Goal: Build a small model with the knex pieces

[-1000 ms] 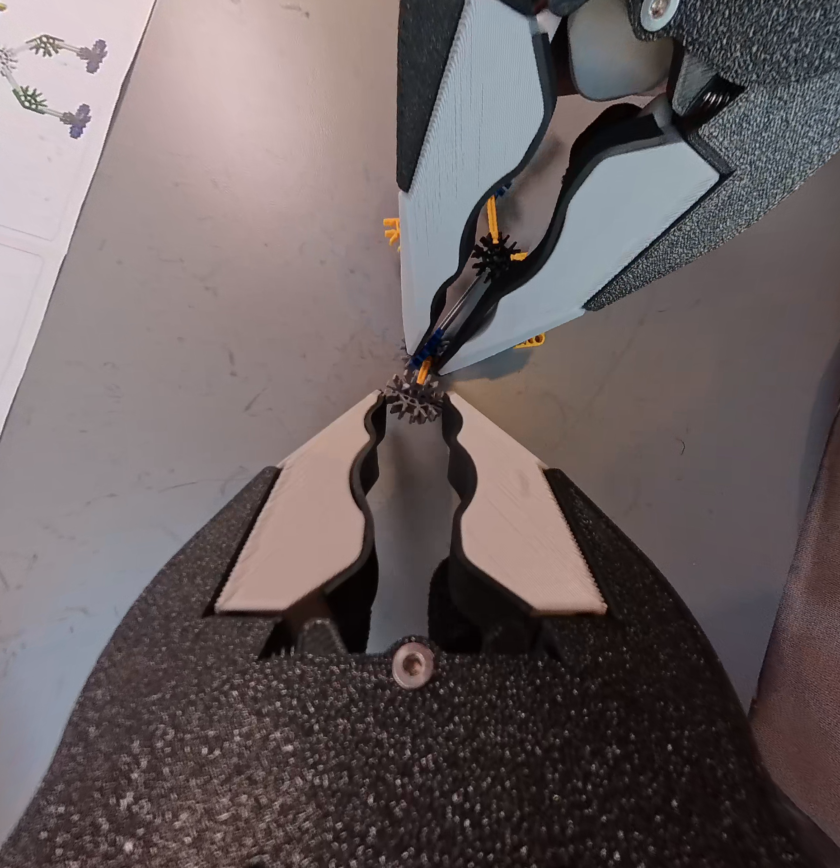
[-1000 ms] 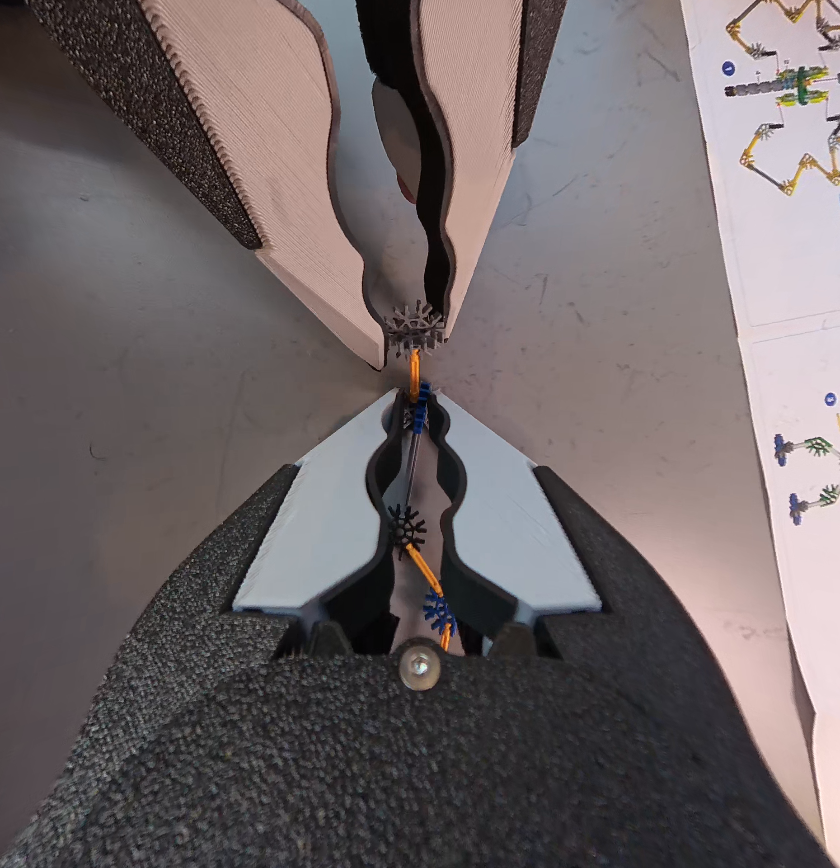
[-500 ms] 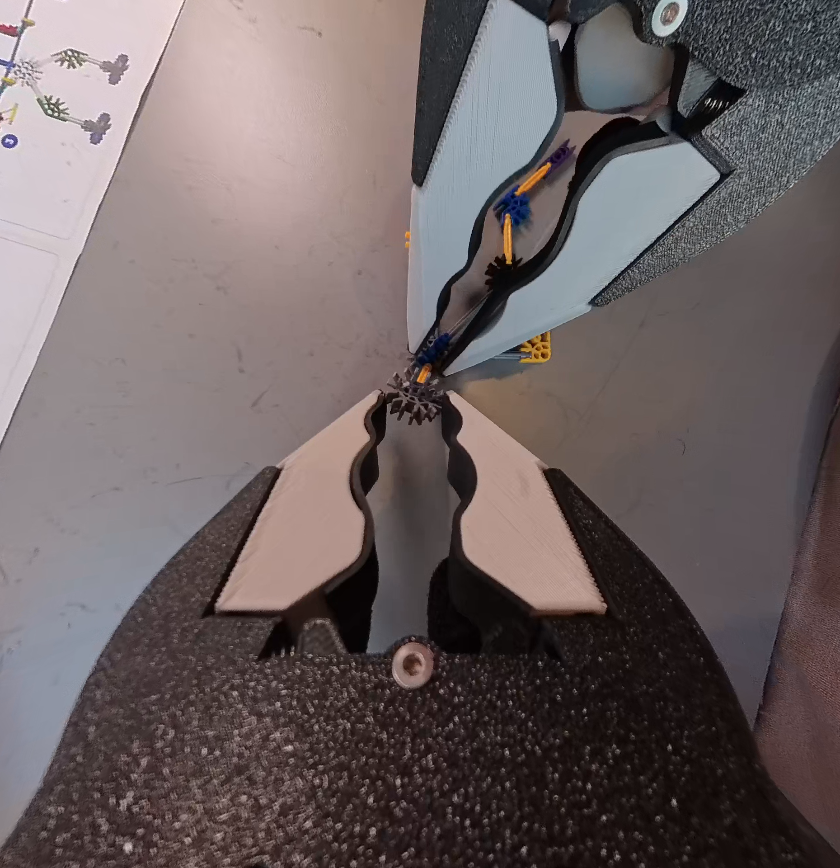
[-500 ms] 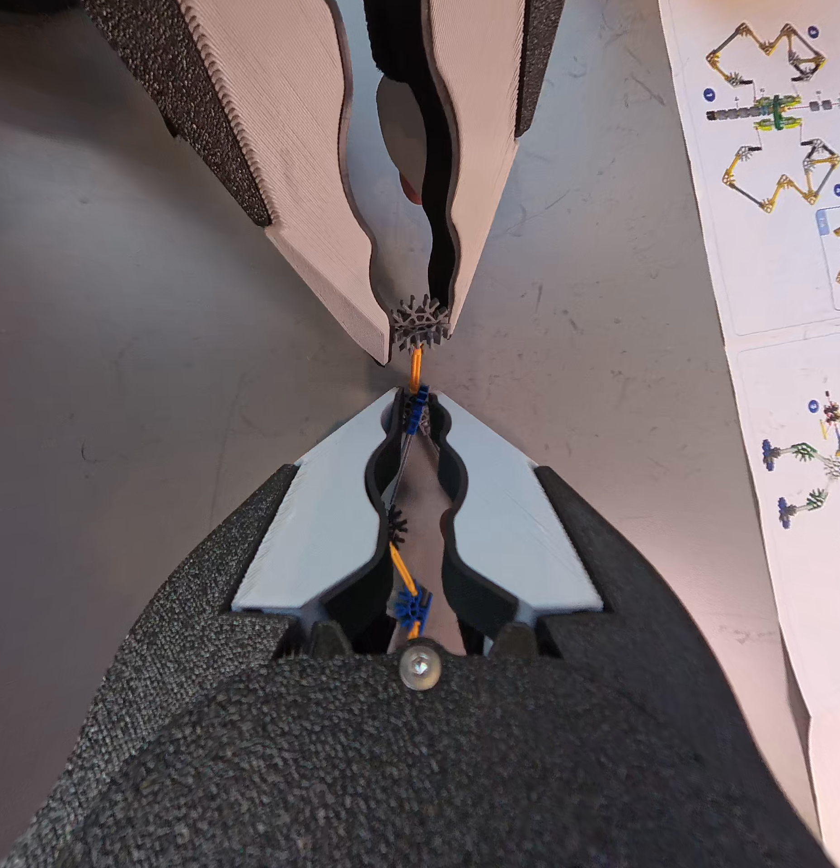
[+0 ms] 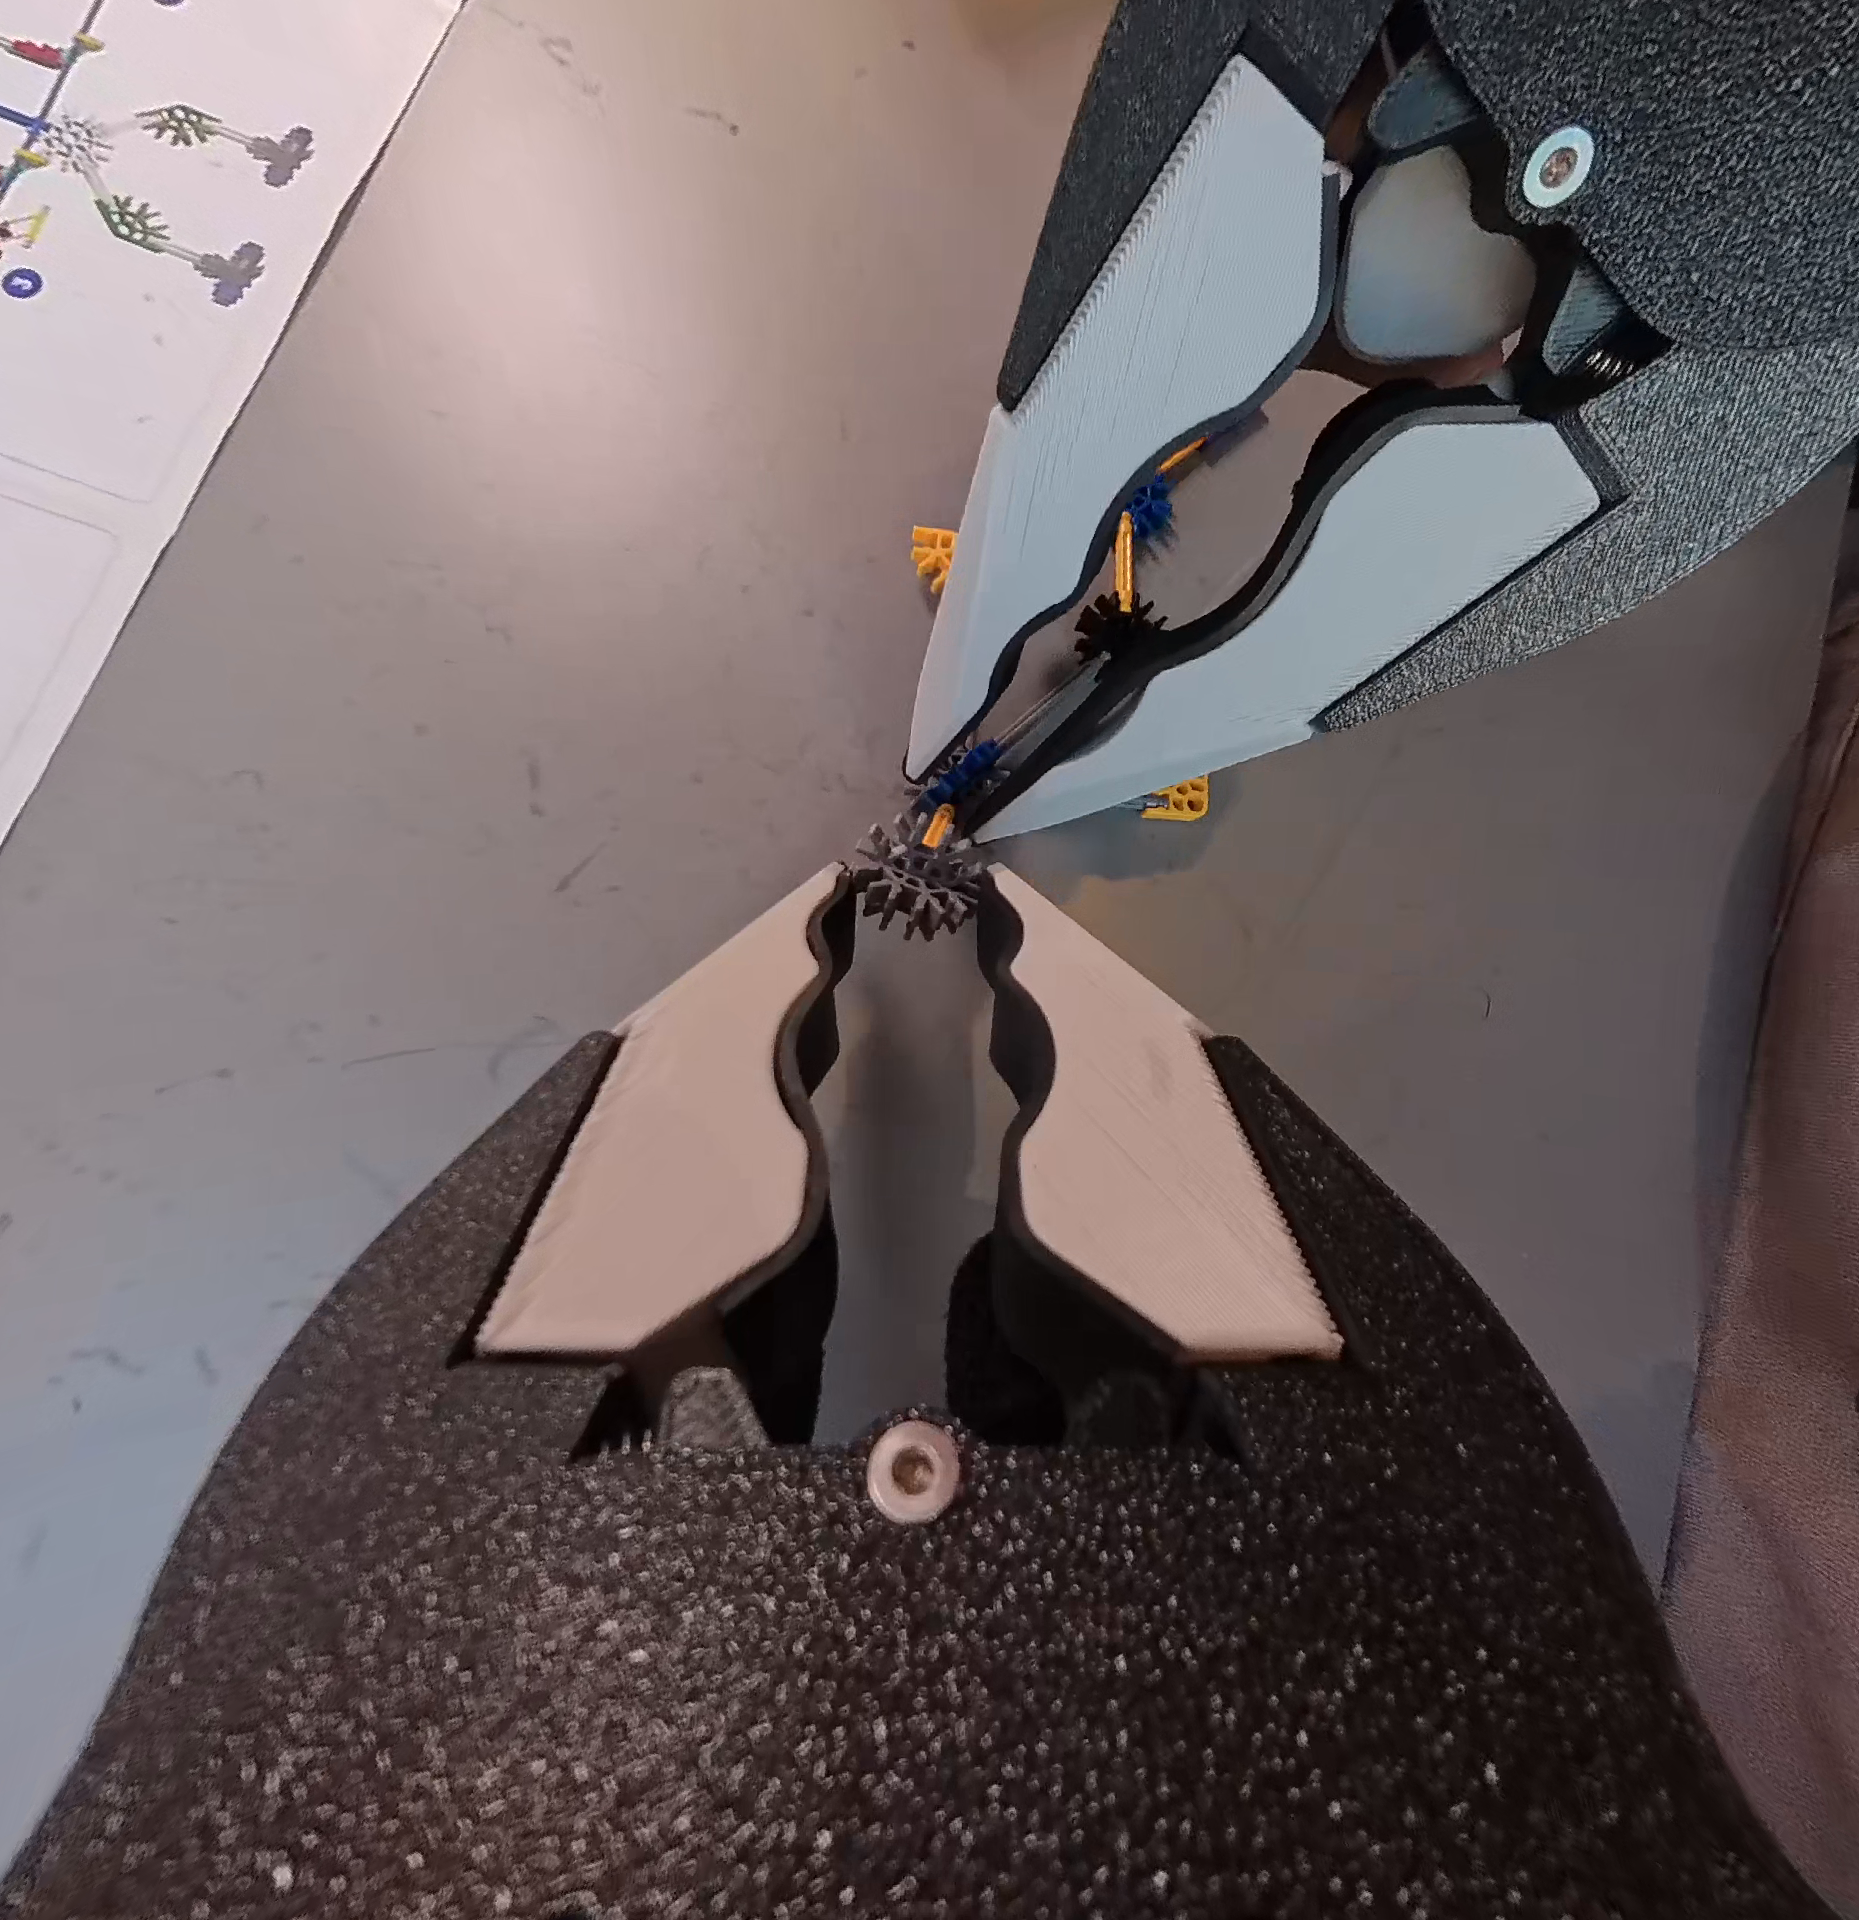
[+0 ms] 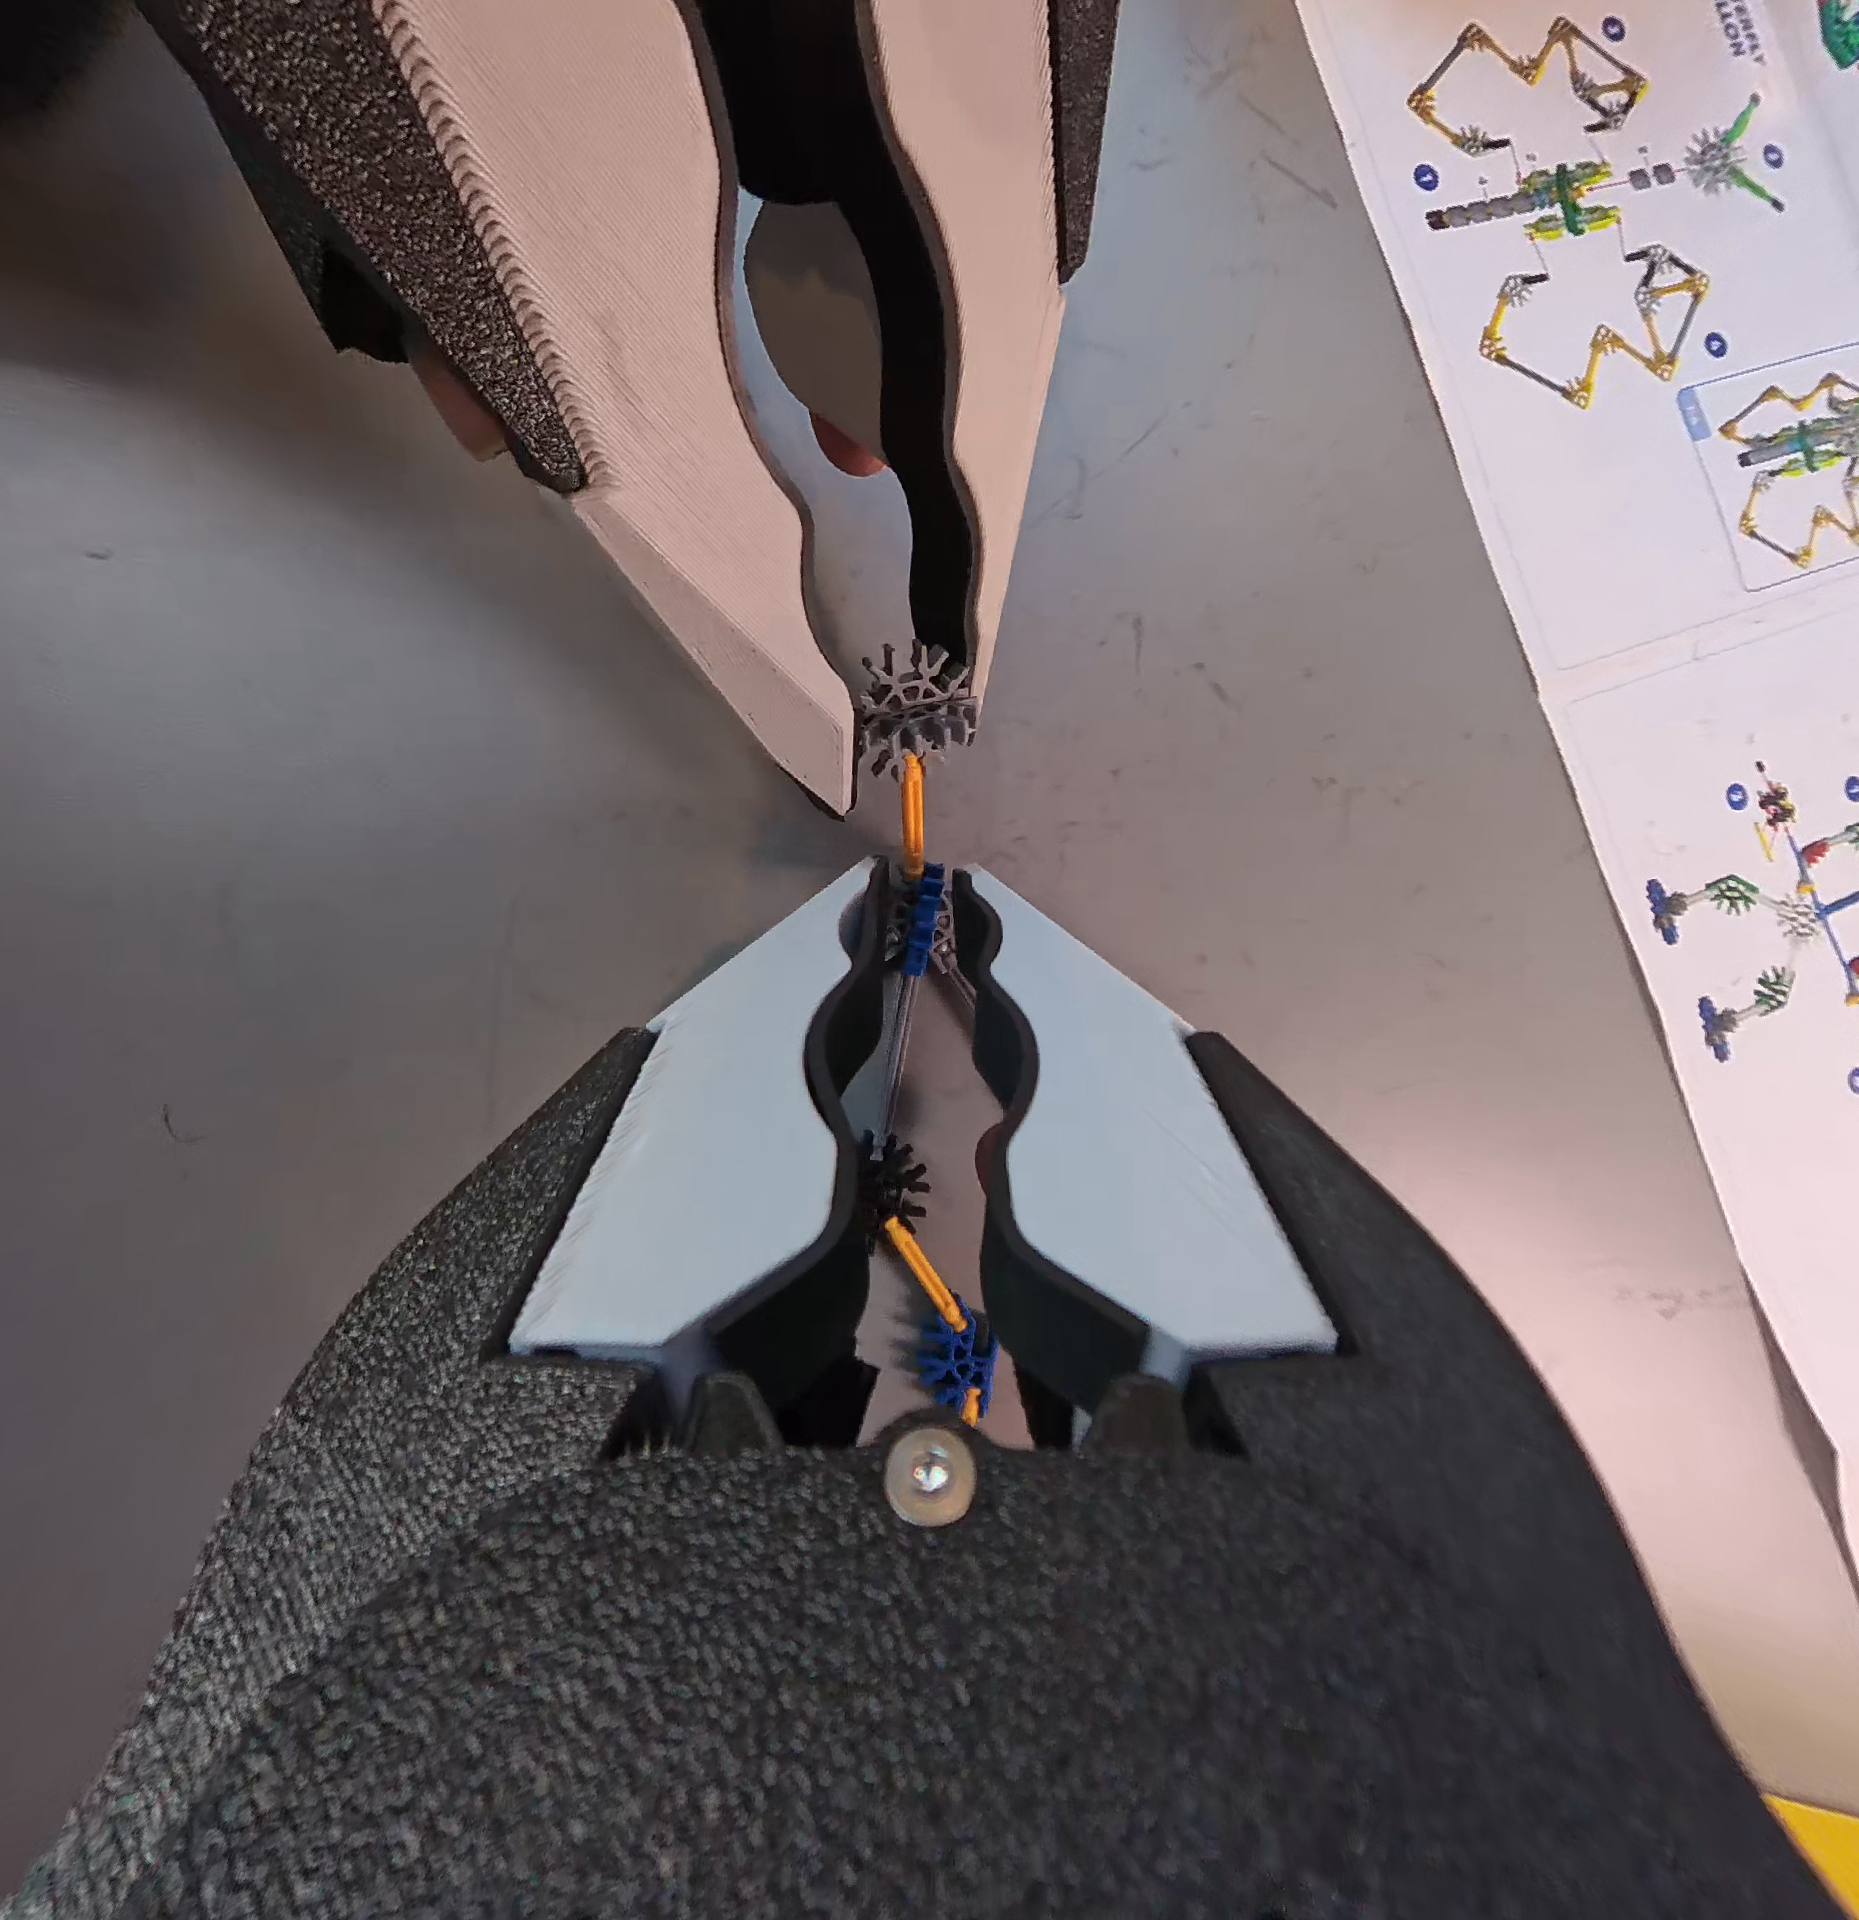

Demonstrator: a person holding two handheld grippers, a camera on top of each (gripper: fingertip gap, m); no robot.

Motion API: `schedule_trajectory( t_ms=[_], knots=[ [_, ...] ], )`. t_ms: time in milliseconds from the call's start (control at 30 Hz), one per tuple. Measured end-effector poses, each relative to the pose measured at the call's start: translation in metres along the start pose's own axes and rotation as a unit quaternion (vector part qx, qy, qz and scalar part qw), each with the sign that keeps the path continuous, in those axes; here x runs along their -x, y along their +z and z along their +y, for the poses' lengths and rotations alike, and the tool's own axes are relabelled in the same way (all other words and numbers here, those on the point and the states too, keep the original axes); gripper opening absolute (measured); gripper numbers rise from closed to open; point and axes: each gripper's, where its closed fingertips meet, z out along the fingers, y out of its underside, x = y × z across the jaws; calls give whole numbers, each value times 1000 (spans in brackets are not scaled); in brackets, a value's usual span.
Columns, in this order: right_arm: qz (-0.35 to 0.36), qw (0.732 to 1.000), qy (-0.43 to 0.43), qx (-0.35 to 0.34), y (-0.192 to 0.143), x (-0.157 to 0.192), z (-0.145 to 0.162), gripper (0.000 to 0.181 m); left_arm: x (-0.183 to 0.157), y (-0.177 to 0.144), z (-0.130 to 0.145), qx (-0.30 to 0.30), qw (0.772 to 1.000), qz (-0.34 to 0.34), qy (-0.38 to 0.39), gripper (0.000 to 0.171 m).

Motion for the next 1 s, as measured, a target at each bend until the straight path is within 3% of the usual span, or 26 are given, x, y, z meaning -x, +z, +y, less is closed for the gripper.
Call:
schedule_trajectory(
  t_ms=[1000],
  knots=[
    [39,997,7,-61,2,0,-1,0,1,0,-8,-44,998,21,-32,23]
  ],
)
